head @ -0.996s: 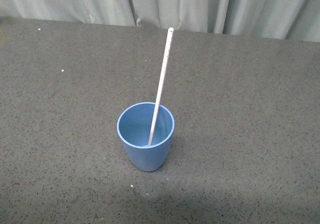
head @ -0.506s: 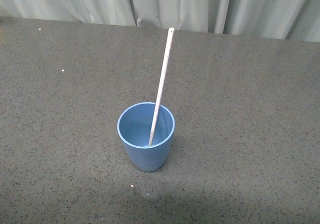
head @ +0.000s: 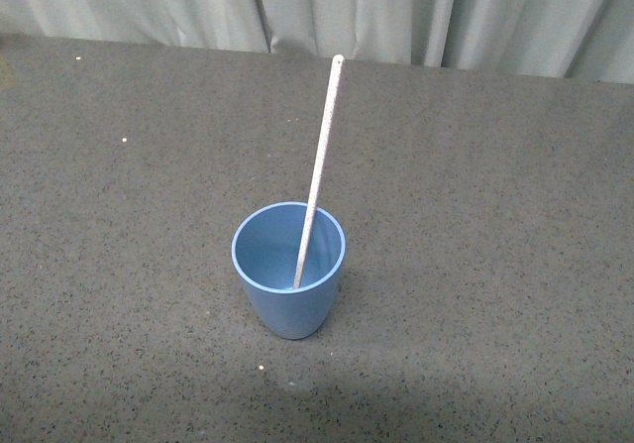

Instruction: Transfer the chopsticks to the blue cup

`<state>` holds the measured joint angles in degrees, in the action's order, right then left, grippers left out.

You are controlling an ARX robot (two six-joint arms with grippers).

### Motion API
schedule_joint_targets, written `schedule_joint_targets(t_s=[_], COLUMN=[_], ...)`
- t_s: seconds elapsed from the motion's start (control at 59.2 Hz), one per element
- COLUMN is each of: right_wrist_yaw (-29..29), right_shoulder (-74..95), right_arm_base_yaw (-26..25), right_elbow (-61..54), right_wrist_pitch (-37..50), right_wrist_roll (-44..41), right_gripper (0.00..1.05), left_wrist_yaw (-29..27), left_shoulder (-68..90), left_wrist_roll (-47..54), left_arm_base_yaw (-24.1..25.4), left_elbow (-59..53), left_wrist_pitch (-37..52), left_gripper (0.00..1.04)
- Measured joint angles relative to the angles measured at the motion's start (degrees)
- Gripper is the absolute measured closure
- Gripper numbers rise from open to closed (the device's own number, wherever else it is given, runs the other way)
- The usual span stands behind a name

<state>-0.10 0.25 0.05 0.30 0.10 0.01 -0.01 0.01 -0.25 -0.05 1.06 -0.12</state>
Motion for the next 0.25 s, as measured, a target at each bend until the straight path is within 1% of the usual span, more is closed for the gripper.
schedule_joint_targets(t_s=[0.068, 0.101, 0.118, 0.135, 0.152, 0.203, 0.253], right_wrist_yaw=[0.0, 0.0, 0.0, 0.0, 0.0, 0.0, 0.0], right_shoulder=[0.0, 0.0, 0.0, 0.0, 0.0, 0.0, 0.0], right_arm_base_yaw=[0.0, 0.0, 0.0, 0.0, 0.0, 0.0, 0.0], right_elbow=[0.0, 0.0, 0.0, 0.0, 0.0, 0.0, 0.0], right_wrist_pitch=[0.0, 0.0, 0.0, 0.0, 0.0, 0.0, 0.0], right_wrist_roll=[0.0, 0.0, 0.0, 0.0, 0.0, 0.0, 0.0], right_gripper=[0.24, 0.17, 0.15, 0.1, 0.08, 0.1, 0.1], left_wrist_yaw=[0.0, 0.0, 0.0, 0.0, 0.0, 0.0, 0.0], left_shoulder=[0.0, 0.0, 0.0, 0.0, 0.0, 0.0, 0.0], left_wrist_roll=[0.0, 0.0, 0.0, 0.0, 0.0, 0.0, 0.0], left_arm_base_yaw=[0.0, 0.0, 0.0, 0.0, 0.0, 0.0, 0.0], left_elbow=[0.0, 0.0, 0.0, 0.0, 0.0, 0.0, 0.0], left_wrist_pitch=[0.0, 0.0, 0.0, 0.0, 0.0, 0.0, 0.0], left_gripper=[0.07, 0.07, 0.07, 0.07, 0.07, 0.07, 0.07])
